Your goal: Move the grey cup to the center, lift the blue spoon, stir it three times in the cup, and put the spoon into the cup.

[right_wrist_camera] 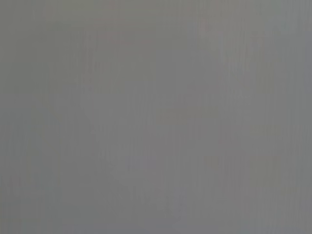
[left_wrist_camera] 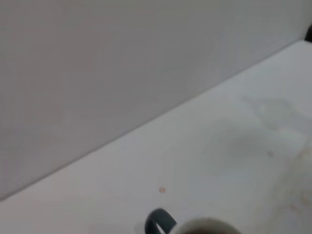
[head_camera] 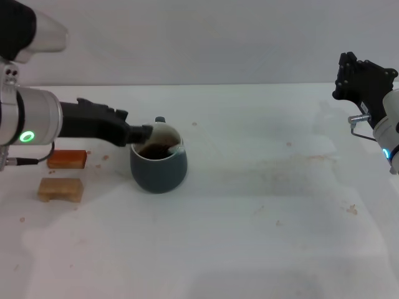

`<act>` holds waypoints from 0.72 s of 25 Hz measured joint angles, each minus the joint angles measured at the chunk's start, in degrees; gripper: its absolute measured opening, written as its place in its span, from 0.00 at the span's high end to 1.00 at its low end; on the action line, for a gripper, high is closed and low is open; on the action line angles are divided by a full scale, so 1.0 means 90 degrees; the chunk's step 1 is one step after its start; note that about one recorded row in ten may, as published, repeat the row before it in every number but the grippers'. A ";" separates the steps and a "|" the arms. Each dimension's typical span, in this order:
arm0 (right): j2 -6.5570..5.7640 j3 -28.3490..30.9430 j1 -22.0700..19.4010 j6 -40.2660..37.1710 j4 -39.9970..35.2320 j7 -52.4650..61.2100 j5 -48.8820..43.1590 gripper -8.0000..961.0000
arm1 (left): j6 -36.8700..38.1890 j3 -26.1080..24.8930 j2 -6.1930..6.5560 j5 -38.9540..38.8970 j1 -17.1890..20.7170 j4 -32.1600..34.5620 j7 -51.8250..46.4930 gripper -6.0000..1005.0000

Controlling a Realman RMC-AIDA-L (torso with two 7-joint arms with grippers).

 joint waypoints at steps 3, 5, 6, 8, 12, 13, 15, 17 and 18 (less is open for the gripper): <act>0.0000 0.0001 -0.0019 -0.0002 0.0000 0.0000 0.0000 0.94 | 0.0394 -0.0077 0.0012 -0.0263 0.0160 0.0074 0.0055 0.49; 0.0000 0.0027 -0.0044 -0.0018 -0.0010 0.0000 0.0000 0.94 | 0.0862 -0.0125 0.0013 -0.0514 0.0347 0.0121 0.0195 0.45; 0.0000 0.0062 -0.0056 -0.0031 -0.0024 0.0000 0.0000 0.94 | 0.1248 -0.0178 0.0011 -0.0712 0.0499 0.0138 0.0354 0.42; 0.0000 0.0177 -0.0116 -0.0054 -0.0037 0.0000 0.0000 0.94 | 0.1826 -0.0221 0.0008 -0.1036 0.0714 0.0126 0.0586 0.42; -0.0051 0.0559 -0.0332 -0.0141 -0.0023 -0.0009 0.0000 0.94 | 0.3493 -0.0223 0.0006 -0.2017 0.1185 -0.0145 0.1274 0.41; -0.0065 0.0671 -0.0398 -0.0180 -0.0015 -0.0028 0.0000 0.94 | 0.3853 -0.0220 0.0004 -0.2314 0.1264 -0.0267 0.1486 0.41; -0.0080 0.0933 -0.0573 -0.0247 0.0048 -0.0178 0.0000 0.94 | 0.4173 -0.0210 0.0003 -0.2693 0.1330 -0.0415 0.1749 0.41; -0.0081 0.1255 -0.0798 -0.0270 0.0177 -0.0452 0.0000 0.94 | 0.4846 -0.0211 0.0000 -0.3813 0.1367 -0.0949 0.2703 0.41; -0.0076 0.1367 -0.0889 -0.0271 0.0242 -0.0541 0.0001 0.94 | 0.4969 -0.0232 -0.0001 -0.4164 0.1345 -0.1134 0.3062 0.41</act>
